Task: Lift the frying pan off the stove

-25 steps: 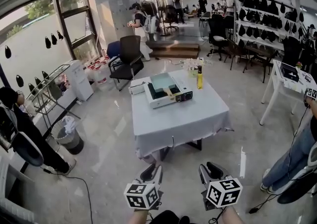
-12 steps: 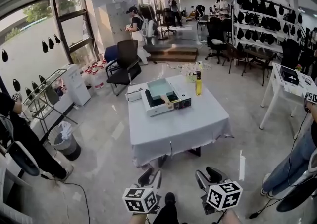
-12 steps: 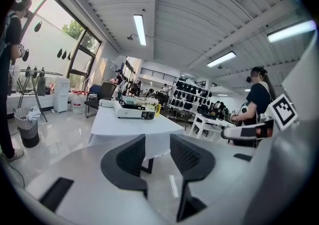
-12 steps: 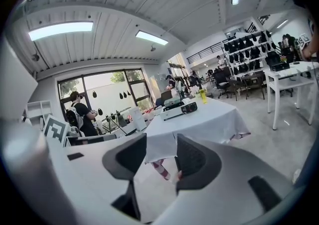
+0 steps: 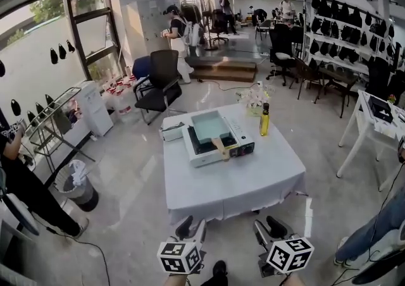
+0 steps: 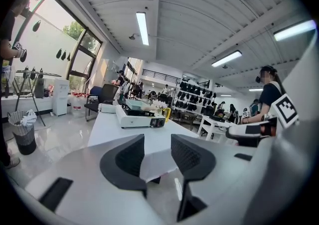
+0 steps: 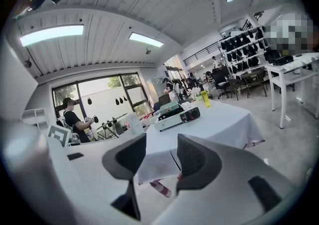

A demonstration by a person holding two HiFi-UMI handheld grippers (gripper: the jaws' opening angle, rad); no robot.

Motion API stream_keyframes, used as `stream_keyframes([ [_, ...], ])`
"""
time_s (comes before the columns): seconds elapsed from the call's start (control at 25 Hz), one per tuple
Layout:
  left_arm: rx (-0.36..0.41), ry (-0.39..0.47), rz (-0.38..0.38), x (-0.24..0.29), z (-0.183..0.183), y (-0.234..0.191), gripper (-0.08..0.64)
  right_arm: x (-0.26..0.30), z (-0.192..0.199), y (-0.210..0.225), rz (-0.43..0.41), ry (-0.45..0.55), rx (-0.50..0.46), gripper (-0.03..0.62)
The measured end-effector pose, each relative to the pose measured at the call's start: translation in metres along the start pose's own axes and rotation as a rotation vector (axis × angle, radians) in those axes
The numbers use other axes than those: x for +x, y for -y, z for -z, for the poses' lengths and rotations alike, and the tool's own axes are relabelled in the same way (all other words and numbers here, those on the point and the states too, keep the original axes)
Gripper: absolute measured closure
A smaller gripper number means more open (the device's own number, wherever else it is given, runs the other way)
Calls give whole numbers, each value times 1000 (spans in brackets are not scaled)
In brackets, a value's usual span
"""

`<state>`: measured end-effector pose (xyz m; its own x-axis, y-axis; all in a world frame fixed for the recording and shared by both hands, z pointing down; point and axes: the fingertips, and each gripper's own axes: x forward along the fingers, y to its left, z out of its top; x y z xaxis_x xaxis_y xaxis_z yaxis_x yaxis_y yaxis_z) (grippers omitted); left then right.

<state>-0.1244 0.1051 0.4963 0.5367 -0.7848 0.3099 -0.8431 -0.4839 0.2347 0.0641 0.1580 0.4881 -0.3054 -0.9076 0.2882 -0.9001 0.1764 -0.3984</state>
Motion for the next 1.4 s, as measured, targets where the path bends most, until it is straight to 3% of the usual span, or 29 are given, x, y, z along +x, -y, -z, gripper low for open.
stream_keyframes([
  [0.56, -16, -17, 51, 112, -51, -72, 418, 123, -59, 19, 38, 42, 5, 413],
  [0.96, 8, -9, 54, 146, -73, -95, 417, 162, -82, 29, 68, 61, -38, 413],
  [1.4, -10, -3, 8, 176, -88, -113, 417, 199, -109, 49, 36, 55, -27, 413],
])
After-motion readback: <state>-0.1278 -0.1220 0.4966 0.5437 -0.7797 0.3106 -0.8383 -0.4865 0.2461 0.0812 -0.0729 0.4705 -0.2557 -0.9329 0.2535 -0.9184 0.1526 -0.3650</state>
